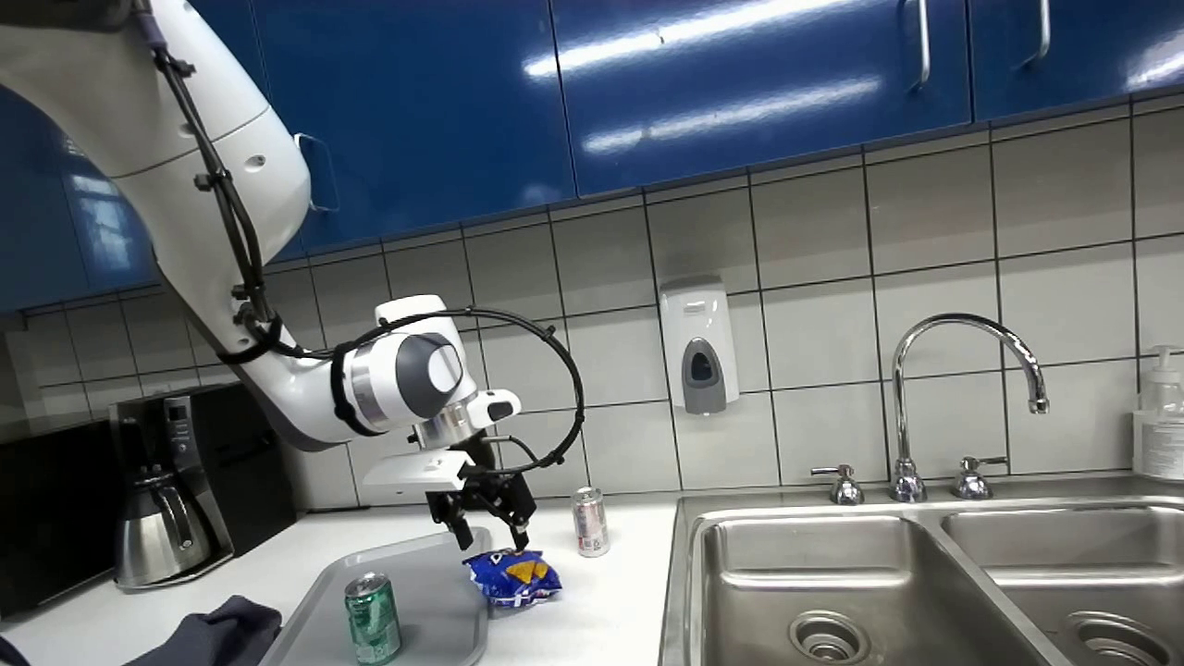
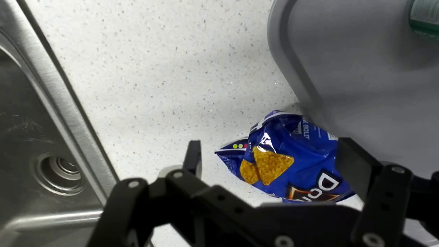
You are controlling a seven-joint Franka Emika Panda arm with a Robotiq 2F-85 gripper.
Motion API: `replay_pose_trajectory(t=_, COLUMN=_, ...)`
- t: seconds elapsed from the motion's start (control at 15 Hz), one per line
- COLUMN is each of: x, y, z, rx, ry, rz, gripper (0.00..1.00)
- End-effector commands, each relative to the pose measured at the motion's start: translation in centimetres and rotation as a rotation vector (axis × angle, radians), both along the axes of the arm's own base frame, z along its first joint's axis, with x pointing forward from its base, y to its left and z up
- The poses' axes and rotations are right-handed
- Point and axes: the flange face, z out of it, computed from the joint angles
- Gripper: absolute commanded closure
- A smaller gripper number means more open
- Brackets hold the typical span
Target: Put the green and gray cans on the tray
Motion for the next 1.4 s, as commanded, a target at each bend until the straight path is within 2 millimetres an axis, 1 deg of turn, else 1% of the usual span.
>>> replay_pose_trajectory(t=0.0, x=0.4, y=0.8, z=-0.1, rx=-0.014, ry=-0.017, rz=-0.019, gripper=0.0)
replay_pose_trajectory(t=0.2, x=0.9, y=0.8, z=-0.5, rx=-0.023, ry=-0.023, rz=-0.037, gripper=0.0)
replay_pose_trajectory(t=0.53, x=2.5, y=-0.5, z=-1.4, rx=-0.037, ry=-0.036, rz=-0.076, gripper=0.0)
replay_pose_trajectory(t=0.93, x=5.2, y=-2.5, z=-2.5, rx=-0.01, ry=-0.045, rz=-0.099, gripper=0.0)
replay_pose_trajectory(t=1.33, x=8.2, y=-3.8, z=-3.3, rx=0.023, ry=-0.065, rz=-0.123, gripper=0.0)
